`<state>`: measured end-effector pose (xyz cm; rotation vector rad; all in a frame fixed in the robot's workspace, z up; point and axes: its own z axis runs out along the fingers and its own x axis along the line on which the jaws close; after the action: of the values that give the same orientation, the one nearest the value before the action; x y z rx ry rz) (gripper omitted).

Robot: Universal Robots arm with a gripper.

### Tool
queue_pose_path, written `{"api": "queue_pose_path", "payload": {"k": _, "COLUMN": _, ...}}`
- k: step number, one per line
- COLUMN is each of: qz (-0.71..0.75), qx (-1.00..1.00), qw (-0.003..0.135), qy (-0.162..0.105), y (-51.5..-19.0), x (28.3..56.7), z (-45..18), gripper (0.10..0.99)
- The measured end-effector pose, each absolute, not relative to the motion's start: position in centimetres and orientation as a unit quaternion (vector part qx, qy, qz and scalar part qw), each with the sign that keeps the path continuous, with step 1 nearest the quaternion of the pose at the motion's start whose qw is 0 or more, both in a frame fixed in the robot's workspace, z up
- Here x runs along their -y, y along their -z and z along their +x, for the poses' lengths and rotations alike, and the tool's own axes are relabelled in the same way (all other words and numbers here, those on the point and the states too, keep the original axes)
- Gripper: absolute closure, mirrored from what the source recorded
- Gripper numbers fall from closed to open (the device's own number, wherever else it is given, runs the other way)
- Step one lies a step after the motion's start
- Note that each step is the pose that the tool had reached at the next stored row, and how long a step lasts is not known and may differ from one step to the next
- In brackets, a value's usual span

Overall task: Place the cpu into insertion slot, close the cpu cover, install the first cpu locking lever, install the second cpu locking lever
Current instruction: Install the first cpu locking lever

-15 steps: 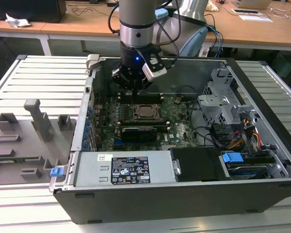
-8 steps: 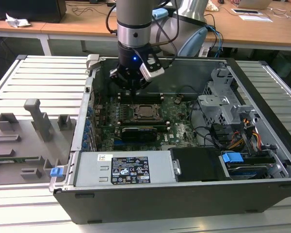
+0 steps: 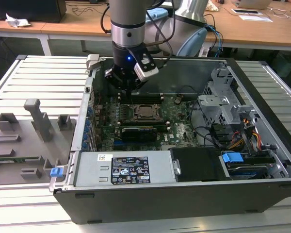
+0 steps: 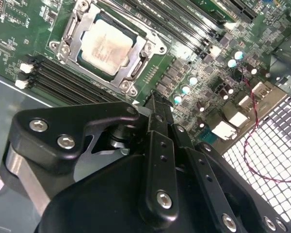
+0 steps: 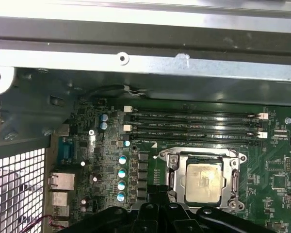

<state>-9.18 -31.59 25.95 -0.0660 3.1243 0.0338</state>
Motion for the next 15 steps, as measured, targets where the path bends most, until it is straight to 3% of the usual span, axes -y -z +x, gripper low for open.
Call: {"api": "queue_pose_path", "payload": {"k": 15, "qz": -0.021, "qx": -1.000, "qw": 0.009, "qy": -0.011, "y": -25.98, "x": 31.21, "z": -10.00, "gripper": 0.980}}
